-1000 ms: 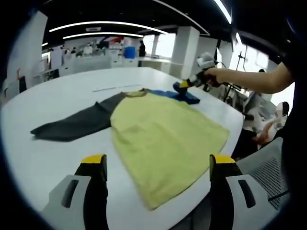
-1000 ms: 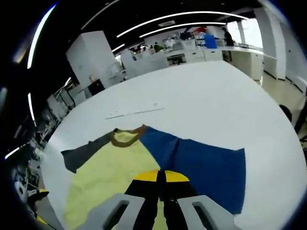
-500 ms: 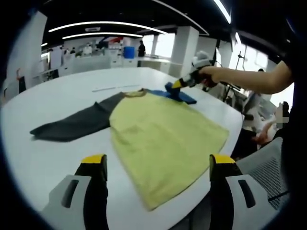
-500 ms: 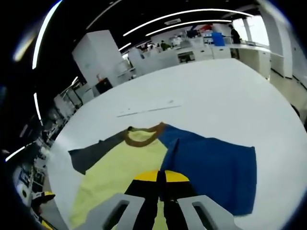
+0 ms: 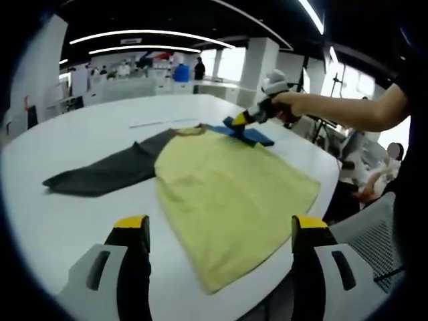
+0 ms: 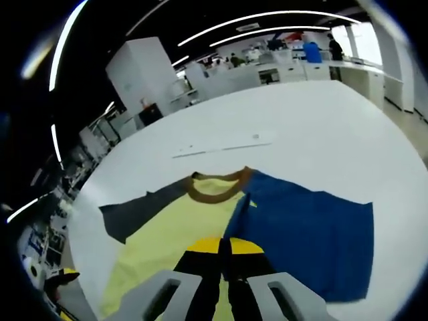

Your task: Fold the garment on the visible template until the final outline fits inside the template.

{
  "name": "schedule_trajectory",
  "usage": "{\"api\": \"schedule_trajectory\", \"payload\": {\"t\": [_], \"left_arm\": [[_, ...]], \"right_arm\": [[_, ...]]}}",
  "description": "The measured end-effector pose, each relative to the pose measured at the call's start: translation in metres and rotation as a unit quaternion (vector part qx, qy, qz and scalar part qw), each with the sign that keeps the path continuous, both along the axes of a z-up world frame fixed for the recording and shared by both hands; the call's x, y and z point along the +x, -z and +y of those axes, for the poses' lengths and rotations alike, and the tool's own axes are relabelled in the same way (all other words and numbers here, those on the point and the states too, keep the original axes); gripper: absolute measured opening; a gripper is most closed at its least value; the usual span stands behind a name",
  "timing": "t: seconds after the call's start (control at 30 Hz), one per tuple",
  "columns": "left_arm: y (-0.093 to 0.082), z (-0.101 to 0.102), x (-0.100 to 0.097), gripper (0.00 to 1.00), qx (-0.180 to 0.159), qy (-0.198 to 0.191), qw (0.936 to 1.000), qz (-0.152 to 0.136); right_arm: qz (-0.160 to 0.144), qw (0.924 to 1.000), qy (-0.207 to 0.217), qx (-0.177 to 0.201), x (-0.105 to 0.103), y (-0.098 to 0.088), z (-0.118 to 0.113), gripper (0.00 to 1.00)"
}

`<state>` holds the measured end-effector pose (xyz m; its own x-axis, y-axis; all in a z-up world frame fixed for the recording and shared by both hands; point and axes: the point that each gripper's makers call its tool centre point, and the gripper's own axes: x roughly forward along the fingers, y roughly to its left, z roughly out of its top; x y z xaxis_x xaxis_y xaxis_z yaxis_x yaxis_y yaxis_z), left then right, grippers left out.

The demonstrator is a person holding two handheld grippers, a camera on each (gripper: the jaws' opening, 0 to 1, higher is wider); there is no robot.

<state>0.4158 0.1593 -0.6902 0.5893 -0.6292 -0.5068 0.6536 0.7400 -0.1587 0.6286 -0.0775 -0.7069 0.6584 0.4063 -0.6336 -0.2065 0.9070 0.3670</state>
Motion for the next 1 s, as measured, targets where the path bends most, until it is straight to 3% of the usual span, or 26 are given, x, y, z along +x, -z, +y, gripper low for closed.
{"api": "schedule_trajectory", "payload": {"t": [0.33, 1.0], "left_arm": [[0.002, 0.001, 0.001, 0.8, 0.021, 0.003, 0.9997, -0.012], [-0.002, 0.004, 0.001, 0.83, 0.018, 0.005, 0.9997, -0.012]], "right_arm": [[-0.001, 0.9999, -0.01, 0.012, 0.008, -0.004, 0.023, 0.0], [-0.003, 0.9988, -0.047, 0.017, 0.016, -0.009, 0.071, 0.0]]}}
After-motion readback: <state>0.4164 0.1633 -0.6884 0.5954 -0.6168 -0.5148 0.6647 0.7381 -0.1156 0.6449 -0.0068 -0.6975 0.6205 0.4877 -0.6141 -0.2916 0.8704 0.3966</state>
